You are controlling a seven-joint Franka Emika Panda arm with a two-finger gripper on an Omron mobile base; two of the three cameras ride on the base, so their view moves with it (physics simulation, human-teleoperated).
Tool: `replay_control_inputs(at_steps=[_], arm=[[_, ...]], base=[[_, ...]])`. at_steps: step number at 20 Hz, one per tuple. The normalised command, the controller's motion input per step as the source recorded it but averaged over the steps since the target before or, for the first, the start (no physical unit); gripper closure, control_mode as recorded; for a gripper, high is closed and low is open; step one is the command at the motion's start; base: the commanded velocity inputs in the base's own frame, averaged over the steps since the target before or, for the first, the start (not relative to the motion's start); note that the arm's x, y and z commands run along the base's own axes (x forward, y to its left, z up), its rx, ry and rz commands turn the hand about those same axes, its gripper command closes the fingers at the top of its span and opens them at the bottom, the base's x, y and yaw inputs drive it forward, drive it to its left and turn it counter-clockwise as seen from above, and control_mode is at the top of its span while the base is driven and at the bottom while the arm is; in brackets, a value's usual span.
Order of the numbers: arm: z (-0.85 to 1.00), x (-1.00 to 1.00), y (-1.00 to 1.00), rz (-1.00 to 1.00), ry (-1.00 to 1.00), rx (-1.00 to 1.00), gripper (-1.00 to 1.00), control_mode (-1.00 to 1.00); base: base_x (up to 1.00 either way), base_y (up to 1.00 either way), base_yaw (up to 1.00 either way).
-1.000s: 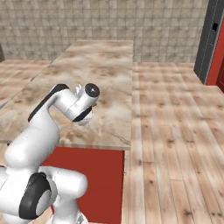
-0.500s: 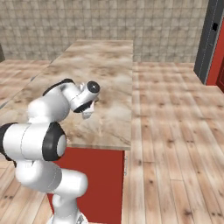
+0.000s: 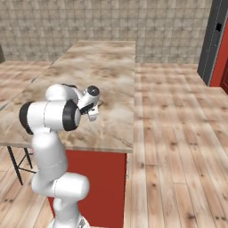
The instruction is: The microwave is finished heating the shrimp and broccoli. Take the bowl containing the food and place it on the dining counter.
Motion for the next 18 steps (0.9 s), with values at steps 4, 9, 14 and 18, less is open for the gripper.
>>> replay_control_inputs(at_steps=[4,9,14,18], arm=[[-0.46,0.6,0.07,0.0,-0.03,-0.13,1.0,-1.0],[-0.41,0.36,0.0,0.0,-0.06,-0.1,1.0,-1.0],[-0.33,0.33,0.0,0.0,-0.05,-0.05,1.0,-1.0],[-0.27,0.32,-0.01,0.01,-0.08,-0.05,1.0,-1.0]], base=[[0.0,0.0,0.0],[0.0,0.0,0.0],[0.0,0.0,0.0],[0.0,0.0,0.0]])
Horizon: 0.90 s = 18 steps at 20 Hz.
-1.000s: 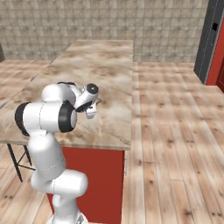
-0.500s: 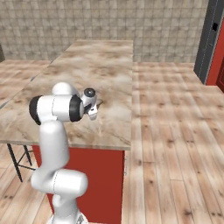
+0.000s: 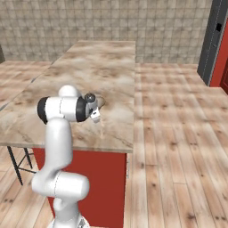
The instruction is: The microwave is finished heating the shrimp and broccoli. Take the bowl containing the food and place it on the dining counter.
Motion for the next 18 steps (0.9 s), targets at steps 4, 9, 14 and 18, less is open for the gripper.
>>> replay_control_inputs(at_steps=[4,9,14,18], arm=[[0.13,0.07,-0.01,0.0,0.04,0.0,-1.0,-1.0],[0.84,-0.23,-0.03,-0.01,0.06,0.0,-1.0,-1.0],[0.92,-0.76,-0.06,-0.01,0.0,0.0,-1.0,-1.0],[1.0,-1.0,-0.01,0.0,0.0,0.0,-1.0,-1.0]], base=[[0.0,0.0,0.0],[0.0,0.0,0.0],[0.0,0.0,0.0],[0.0,0.0,0.0]])
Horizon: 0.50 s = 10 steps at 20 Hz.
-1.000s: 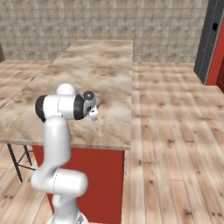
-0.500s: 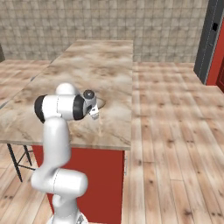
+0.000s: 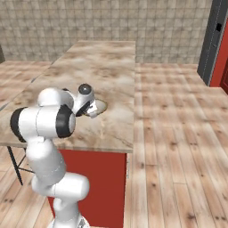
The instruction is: The microwave is finished heating the shrimp and broccoli. Take the bowl containing the food and place it on the dining counter.
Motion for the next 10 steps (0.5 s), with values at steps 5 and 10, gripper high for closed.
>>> replay_control_inputs(at_steps=[5,10], arm=[[1.0,-1.0,0.0,0.0,-0.03,-0.03,-1.0,-1.0],[1.0,-1.0,0.0,0.05,-0.05,-0.1,-1.0,-1.0]], base=[[0.0,0.0,0.0],[0.0,0.0,0.0]])
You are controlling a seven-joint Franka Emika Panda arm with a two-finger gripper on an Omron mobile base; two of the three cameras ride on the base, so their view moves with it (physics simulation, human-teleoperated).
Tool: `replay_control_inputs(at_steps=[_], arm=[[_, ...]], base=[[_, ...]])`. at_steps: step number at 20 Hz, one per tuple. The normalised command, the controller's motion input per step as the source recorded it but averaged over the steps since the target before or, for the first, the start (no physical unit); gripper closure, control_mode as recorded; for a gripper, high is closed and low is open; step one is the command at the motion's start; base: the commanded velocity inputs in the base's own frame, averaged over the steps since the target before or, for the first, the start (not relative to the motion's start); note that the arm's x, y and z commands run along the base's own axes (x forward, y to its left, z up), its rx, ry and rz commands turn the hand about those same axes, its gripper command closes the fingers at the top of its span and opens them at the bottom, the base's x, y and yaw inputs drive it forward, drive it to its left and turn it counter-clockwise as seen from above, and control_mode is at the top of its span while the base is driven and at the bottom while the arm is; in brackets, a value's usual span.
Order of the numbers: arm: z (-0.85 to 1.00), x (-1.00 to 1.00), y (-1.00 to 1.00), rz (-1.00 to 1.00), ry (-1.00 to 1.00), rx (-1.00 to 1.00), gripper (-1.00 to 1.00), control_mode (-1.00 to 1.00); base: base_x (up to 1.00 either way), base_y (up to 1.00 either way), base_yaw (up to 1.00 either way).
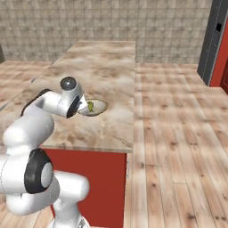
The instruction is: The microwave is finished heating the shrimp and broccoli. Take the bowl containing the food and place it on the dining counter.
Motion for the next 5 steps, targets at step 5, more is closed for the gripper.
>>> replay_control_inputs(at_steps=[5], arm=[[1.0,-1.0,0.02,0.09,-0.04,-0.15,-1.0,-1.0]], base=[[0.0,0.0,0.0]])
